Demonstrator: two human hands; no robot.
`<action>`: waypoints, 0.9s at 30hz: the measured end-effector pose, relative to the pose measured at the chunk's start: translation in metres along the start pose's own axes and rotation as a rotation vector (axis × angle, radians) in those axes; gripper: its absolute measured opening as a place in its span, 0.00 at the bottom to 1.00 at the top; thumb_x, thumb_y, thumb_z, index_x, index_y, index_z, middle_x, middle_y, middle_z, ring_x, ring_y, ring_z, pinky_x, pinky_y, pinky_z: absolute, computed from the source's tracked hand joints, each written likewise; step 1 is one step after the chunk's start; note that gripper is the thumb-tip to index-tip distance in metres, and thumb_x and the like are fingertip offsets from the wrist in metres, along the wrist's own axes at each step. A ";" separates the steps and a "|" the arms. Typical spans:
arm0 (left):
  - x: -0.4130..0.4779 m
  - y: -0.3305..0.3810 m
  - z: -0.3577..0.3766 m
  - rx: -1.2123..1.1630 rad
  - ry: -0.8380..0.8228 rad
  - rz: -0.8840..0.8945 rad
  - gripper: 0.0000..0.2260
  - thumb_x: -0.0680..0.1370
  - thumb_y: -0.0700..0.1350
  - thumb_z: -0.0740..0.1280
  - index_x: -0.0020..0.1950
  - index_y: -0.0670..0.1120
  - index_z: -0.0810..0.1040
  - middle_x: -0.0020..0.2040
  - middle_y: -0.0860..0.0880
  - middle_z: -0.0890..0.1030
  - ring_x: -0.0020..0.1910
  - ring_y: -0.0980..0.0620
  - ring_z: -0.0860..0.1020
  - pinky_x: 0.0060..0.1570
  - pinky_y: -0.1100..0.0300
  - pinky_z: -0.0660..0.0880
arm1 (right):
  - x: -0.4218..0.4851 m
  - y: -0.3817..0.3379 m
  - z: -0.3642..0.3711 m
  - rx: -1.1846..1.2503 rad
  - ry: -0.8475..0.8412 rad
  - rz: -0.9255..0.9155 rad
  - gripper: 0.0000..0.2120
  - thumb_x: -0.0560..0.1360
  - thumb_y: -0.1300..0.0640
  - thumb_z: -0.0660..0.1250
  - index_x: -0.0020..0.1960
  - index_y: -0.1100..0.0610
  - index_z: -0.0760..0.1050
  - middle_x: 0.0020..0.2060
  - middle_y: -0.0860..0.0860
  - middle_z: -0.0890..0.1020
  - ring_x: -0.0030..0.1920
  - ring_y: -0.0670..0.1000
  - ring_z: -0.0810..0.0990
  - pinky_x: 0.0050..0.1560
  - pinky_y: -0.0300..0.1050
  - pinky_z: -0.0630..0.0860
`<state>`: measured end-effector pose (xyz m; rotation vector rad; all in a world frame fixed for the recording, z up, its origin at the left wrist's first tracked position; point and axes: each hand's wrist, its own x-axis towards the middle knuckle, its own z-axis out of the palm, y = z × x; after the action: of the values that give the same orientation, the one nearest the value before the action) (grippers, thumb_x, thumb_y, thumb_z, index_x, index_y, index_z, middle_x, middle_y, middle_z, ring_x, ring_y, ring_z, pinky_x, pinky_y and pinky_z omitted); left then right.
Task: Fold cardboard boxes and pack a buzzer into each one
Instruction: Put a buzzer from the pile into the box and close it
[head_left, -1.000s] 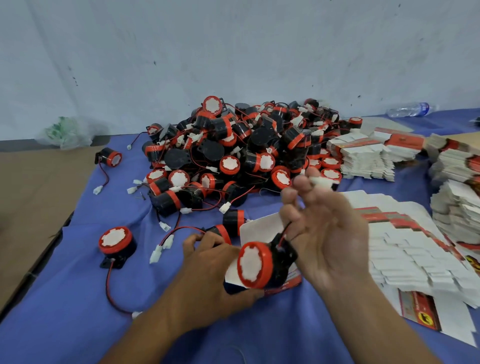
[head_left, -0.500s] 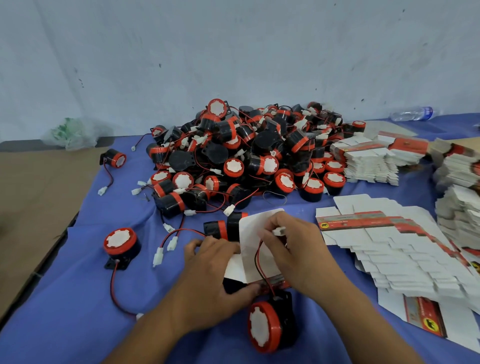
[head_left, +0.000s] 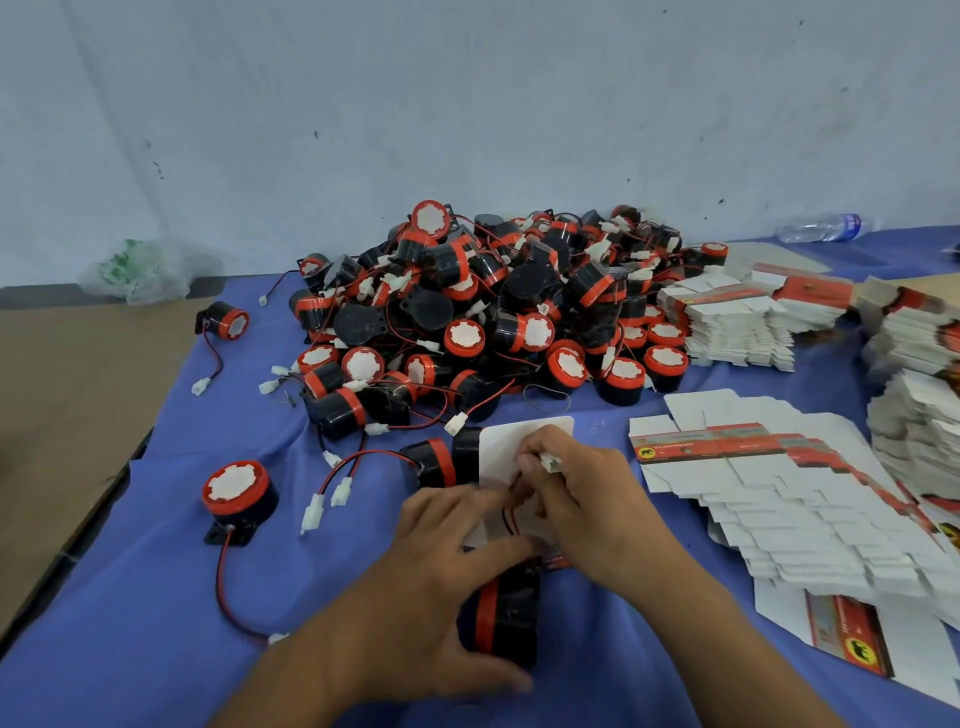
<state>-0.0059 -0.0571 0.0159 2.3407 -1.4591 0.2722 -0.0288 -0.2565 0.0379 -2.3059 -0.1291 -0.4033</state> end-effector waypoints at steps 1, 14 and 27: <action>0.000 0.000 0.000 -0.007 0.006 0.003 0.36 0.69 0.73 0.67 0.74 0.59 0.66 0.74 0.54 0.65 0.75 0.54 0.57 0.73 0.55 0.49 | 0.000 -0.001 -0.001 -0.001 -0.022 -0.005 0.05 0.83 0.56 0.61 0.50 0.51 0.76 0.38 0.47 0.83 0.39 0.47 0.80 0.40 0.48 0.78; 0.006 0.007 0.009 -0.457 0.268 -0.313 0.27 0.77 0.69 0.54 0.53 0.49 0.80 0.53 0.59 0.77 0.59 0.58 0.73 0.61 0.52 0.65 | -0.011 -0.009 -0.042 0.254 -0.585 -0.024 0.36 0.64 0.47 0.83 0.67 0.36 0.70 0.62 0.39 0.78 0.63 0.42 0.78 0.64 0.46 0.76; 0.004 -0.005 0.004 -0.374 0.296 -0.309 0.23 0.69 0.65 0.71 0.58 0.54 0.77 0.60 0.60 0.73 0.62 0.56 0.72 0.59 0.70 0.67 | -0.009 -0.008 -0.042 0.283 -0.393 0.095 0.23 0.68 0.49 0.79 0.54 0.44 0.69 0.41 0.47 0.85 0.38 0.48 0.84 0.41 0.42 0.80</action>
<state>0.0001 -0.0595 0.0125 2.0745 -0.9055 0.2272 -0.0494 -0.2807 0.0674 -2.0740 -0.2522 0.1157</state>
